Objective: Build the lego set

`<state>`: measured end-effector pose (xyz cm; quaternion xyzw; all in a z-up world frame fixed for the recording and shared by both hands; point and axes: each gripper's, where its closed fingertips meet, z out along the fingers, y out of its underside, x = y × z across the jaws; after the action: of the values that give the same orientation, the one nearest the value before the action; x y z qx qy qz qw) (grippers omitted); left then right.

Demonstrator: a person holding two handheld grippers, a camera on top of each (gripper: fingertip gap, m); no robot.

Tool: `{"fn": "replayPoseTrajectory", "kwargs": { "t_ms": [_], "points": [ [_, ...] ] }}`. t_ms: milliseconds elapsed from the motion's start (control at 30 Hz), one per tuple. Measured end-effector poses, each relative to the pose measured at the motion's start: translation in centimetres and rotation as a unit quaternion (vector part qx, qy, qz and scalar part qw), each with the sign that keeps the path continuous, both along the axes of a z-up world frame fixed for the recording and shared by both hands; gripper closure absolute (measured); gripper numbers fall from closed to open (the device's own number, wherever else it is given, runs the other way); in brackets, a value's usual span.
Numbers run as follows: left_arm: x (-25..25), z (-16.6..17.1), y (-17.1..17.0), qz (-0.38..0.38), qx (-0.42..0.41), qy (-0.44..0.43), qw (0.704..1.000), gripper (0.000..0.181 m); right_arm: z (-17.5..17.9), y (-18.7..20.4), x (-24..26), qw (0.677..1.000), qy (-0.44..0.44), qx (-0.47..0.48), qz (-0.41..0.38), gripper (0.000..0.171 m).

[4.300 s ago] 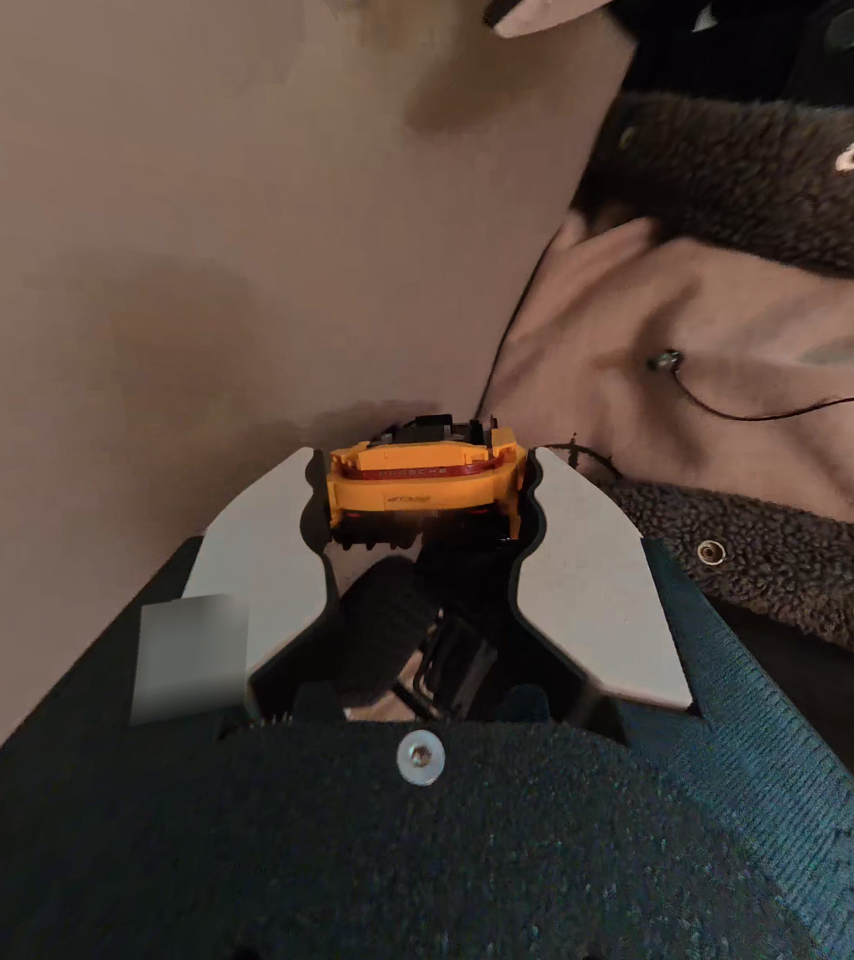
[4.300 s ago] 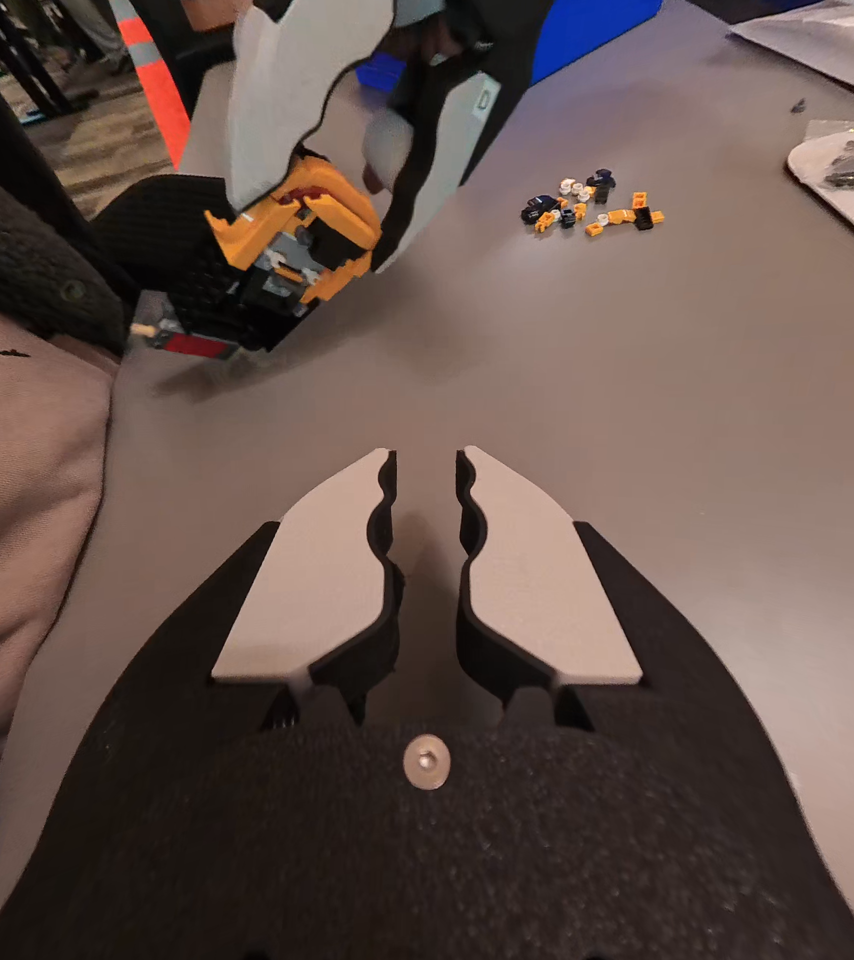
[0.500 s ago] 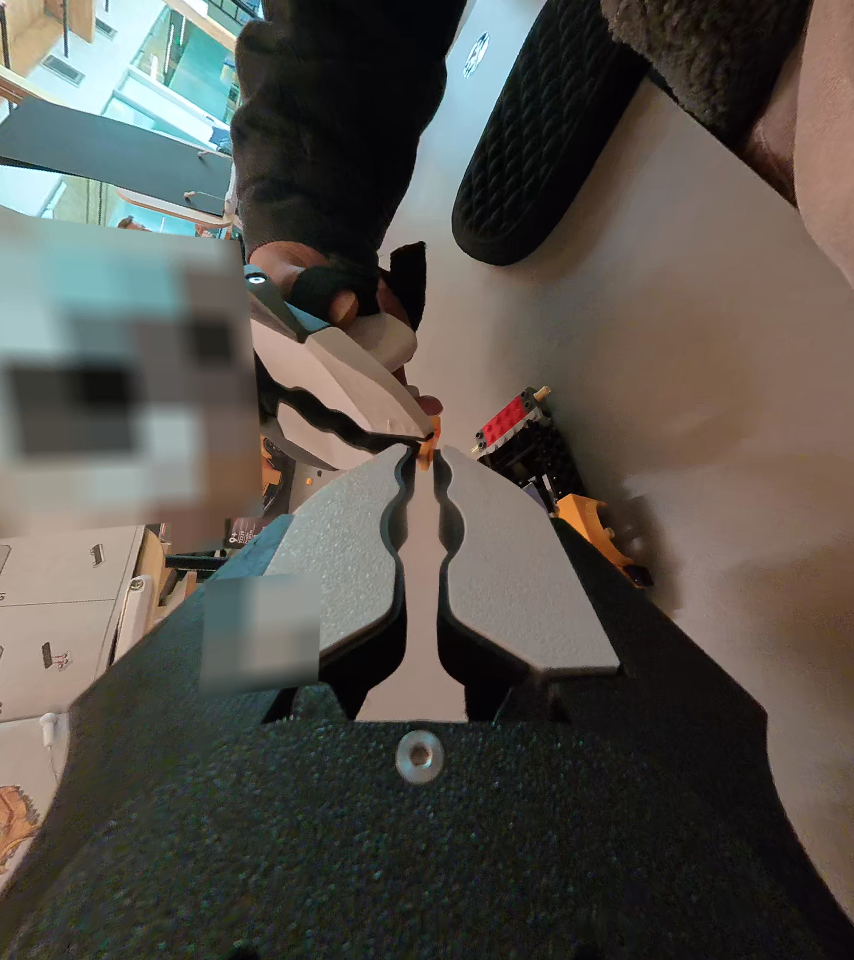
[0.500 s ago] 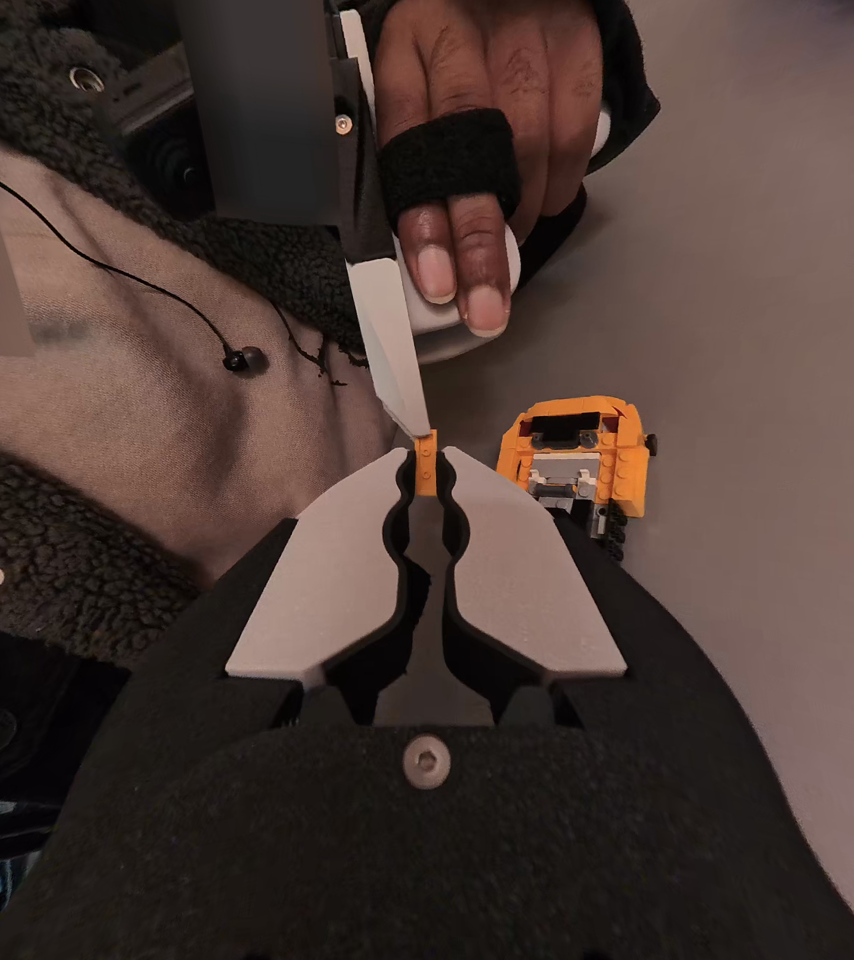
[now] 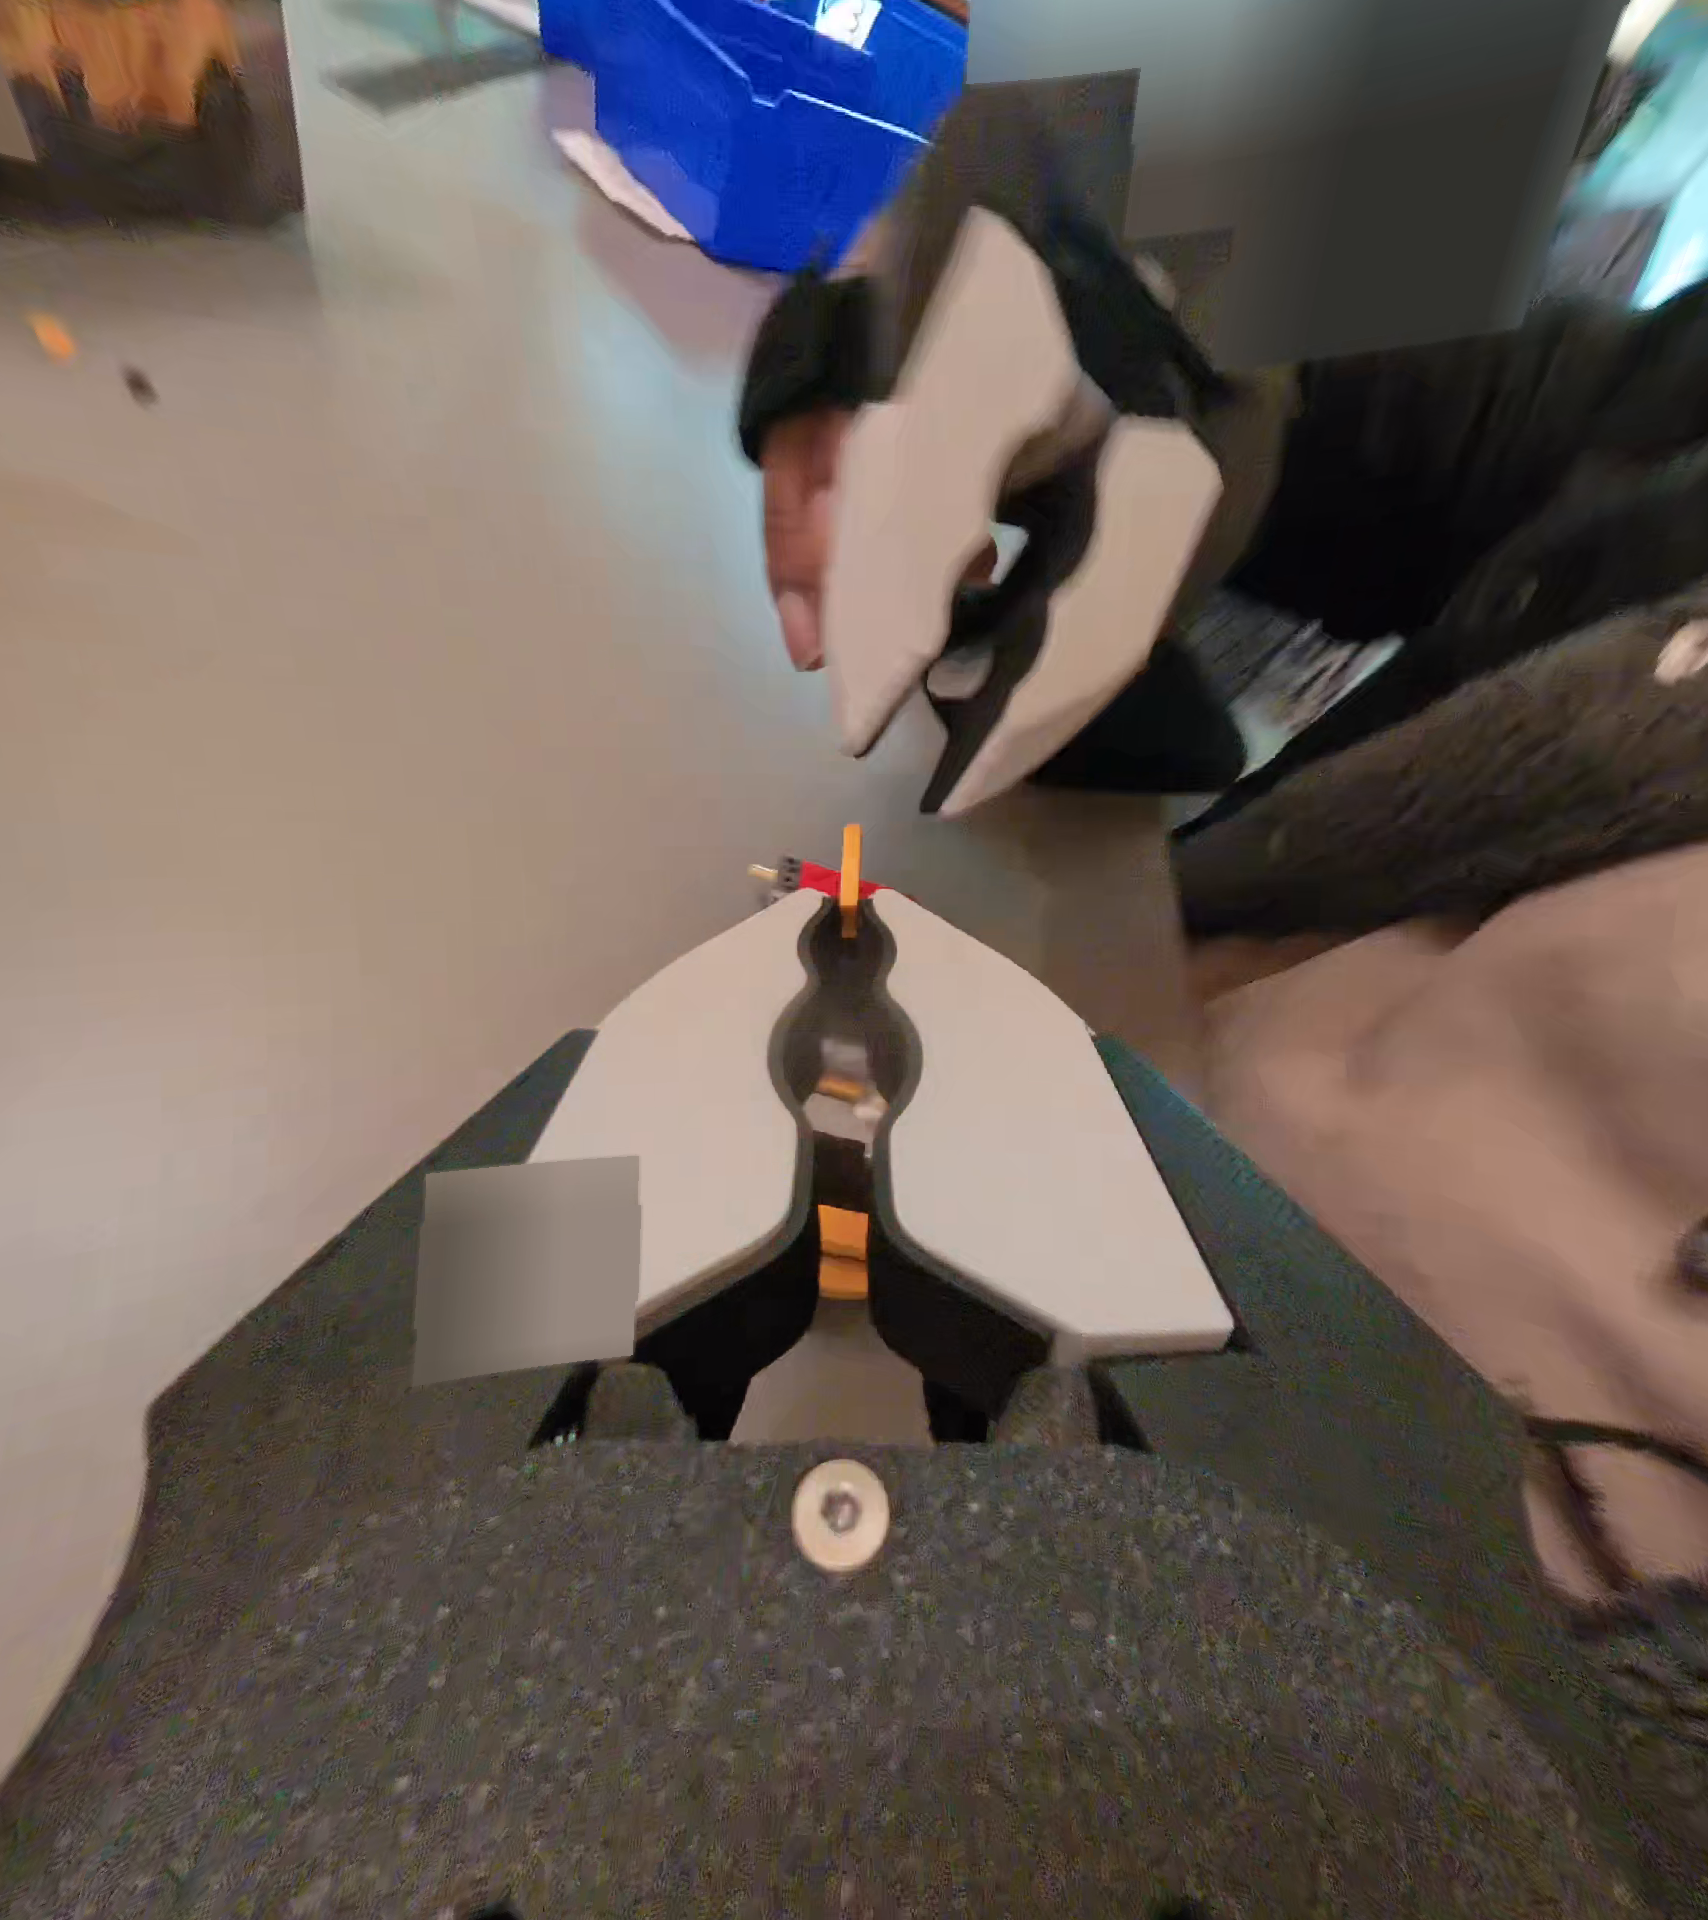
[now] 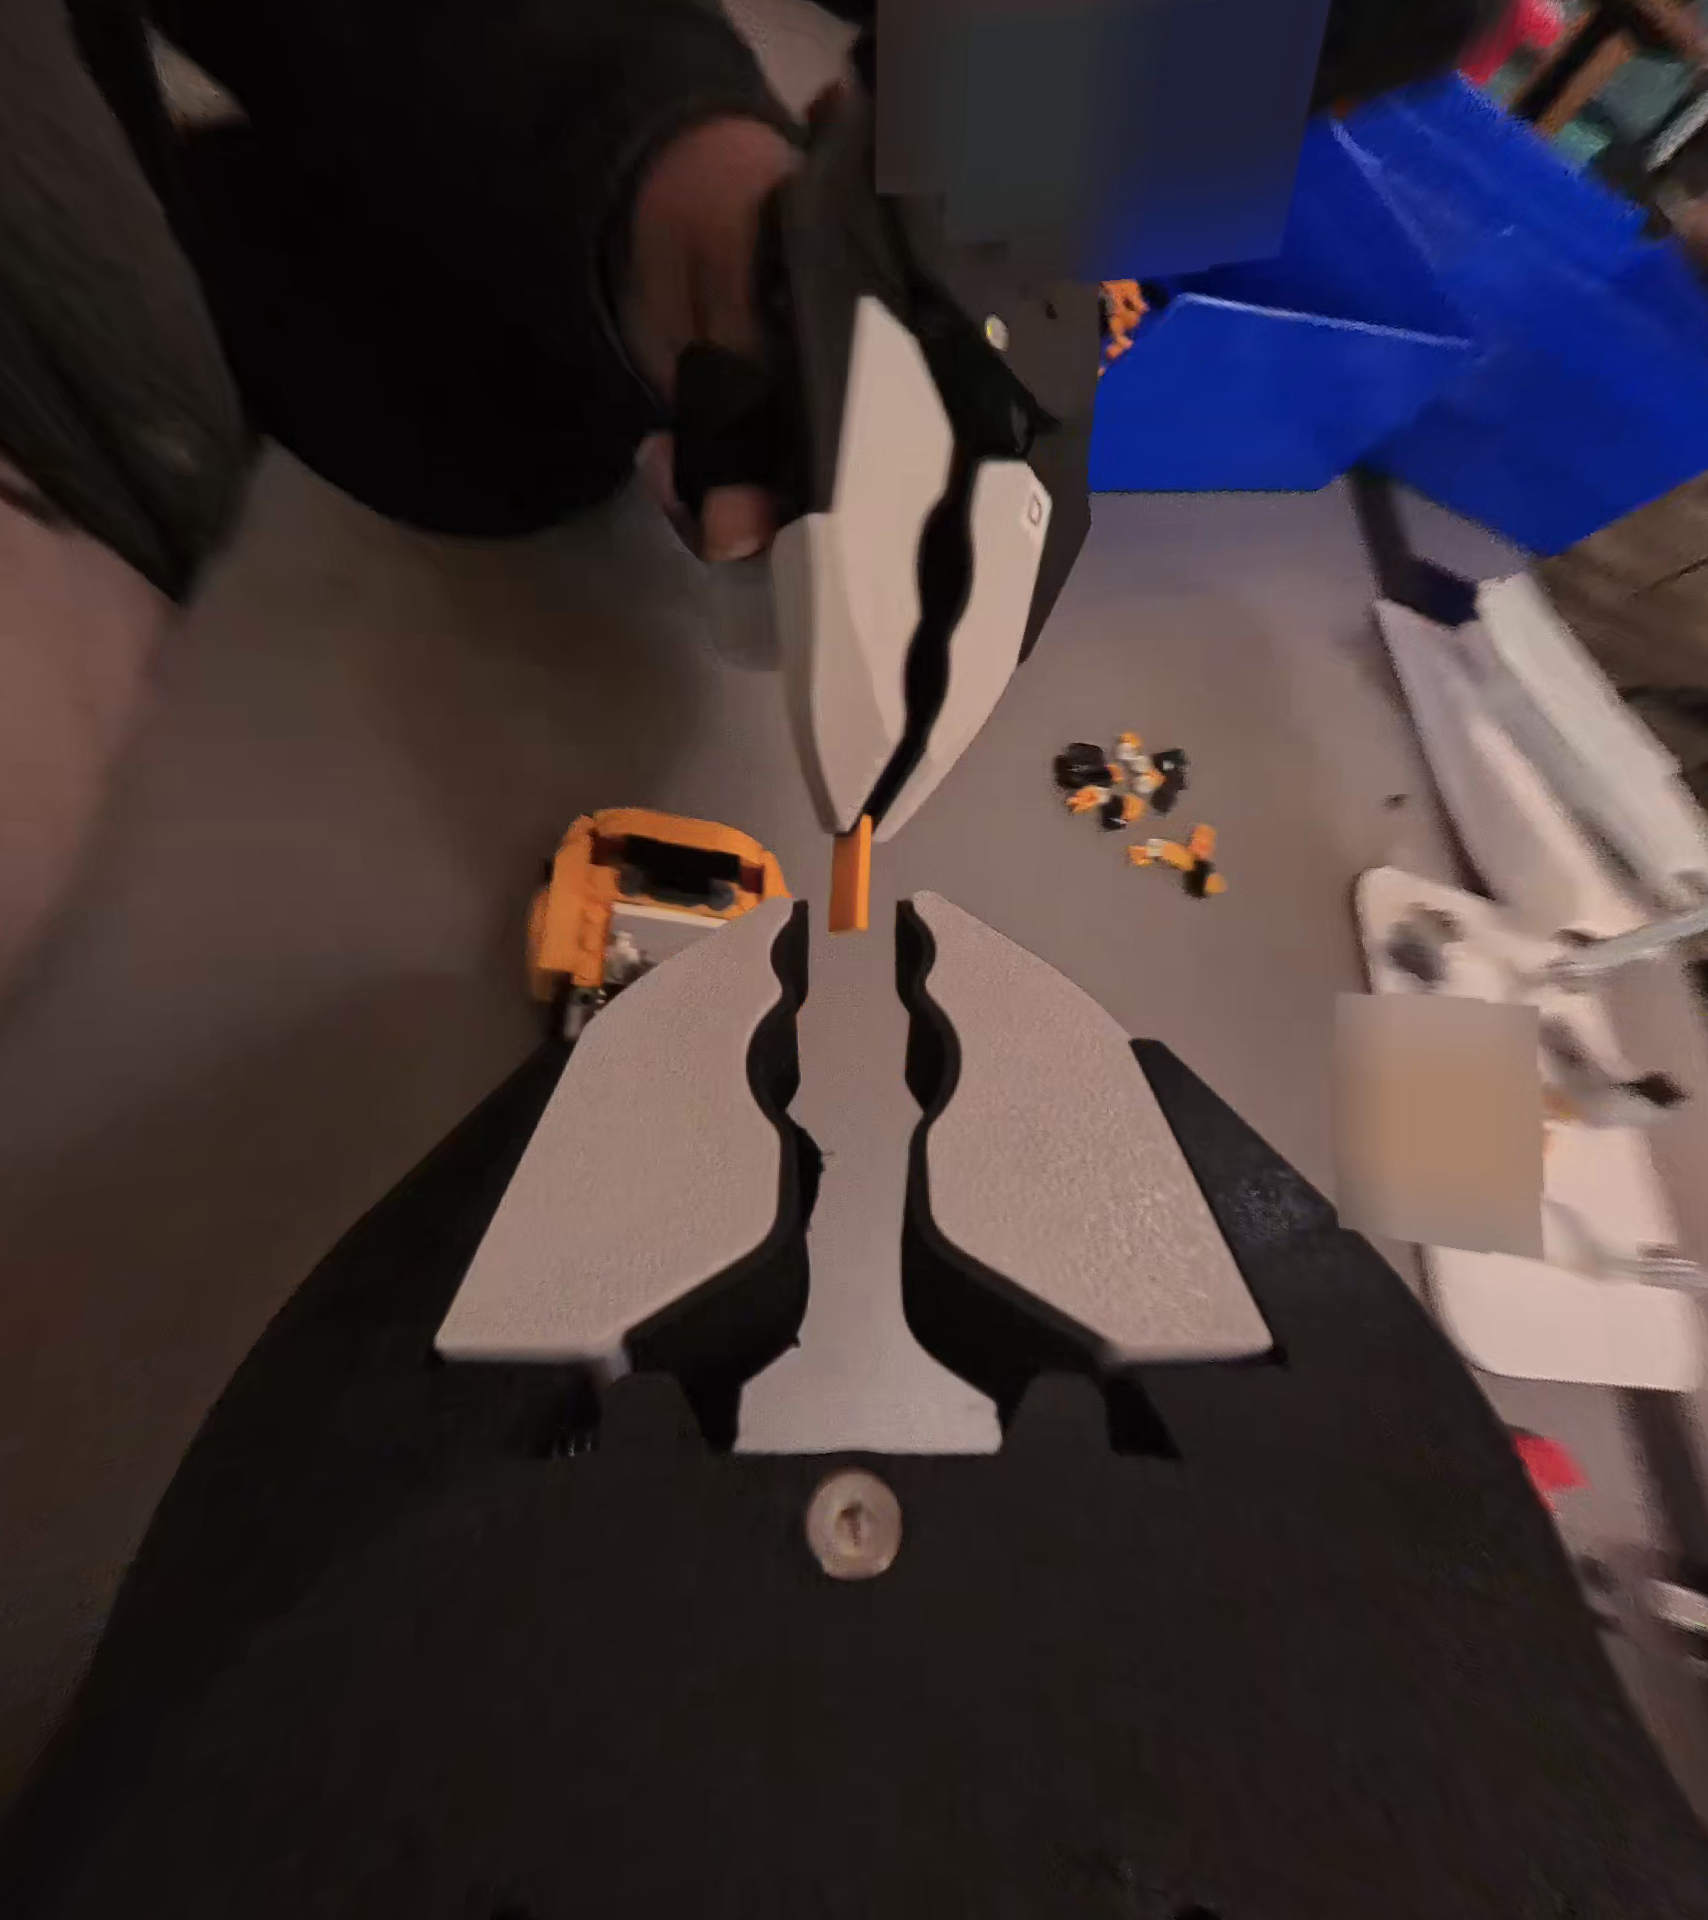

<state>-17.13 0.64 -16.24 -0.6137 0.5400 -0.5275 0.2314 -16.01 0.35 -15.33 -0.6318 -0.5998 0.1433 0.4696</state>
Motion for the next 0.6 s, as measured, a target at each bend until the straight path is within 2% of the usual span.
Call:
{"fn": "replayPoseTrajectory", "kwargs": {
  "t_ms": [100,200,600],
  "points": [
    [0.2,-0.1,0.0,-0.003,-0.140,0.007,0.990,0.179,-1.0,-0.1,-0.7,0.996,-0.050,0.068,-0.007,0.156],
    [0.2,-0.7,-0.1,-0.005,-0.211,0.018,0.977,0.179,-1.5,0.3,-0.9,0.993,-0.072,0.089,-0.010,0.160],
    [-0.2,-1.5,0.9,0.014,-0.264,0.020,0.964,0.179,-3.0,1.6,-1.2,0.995,-0.088,0.039,-0.017,0.163]
  ]
}}
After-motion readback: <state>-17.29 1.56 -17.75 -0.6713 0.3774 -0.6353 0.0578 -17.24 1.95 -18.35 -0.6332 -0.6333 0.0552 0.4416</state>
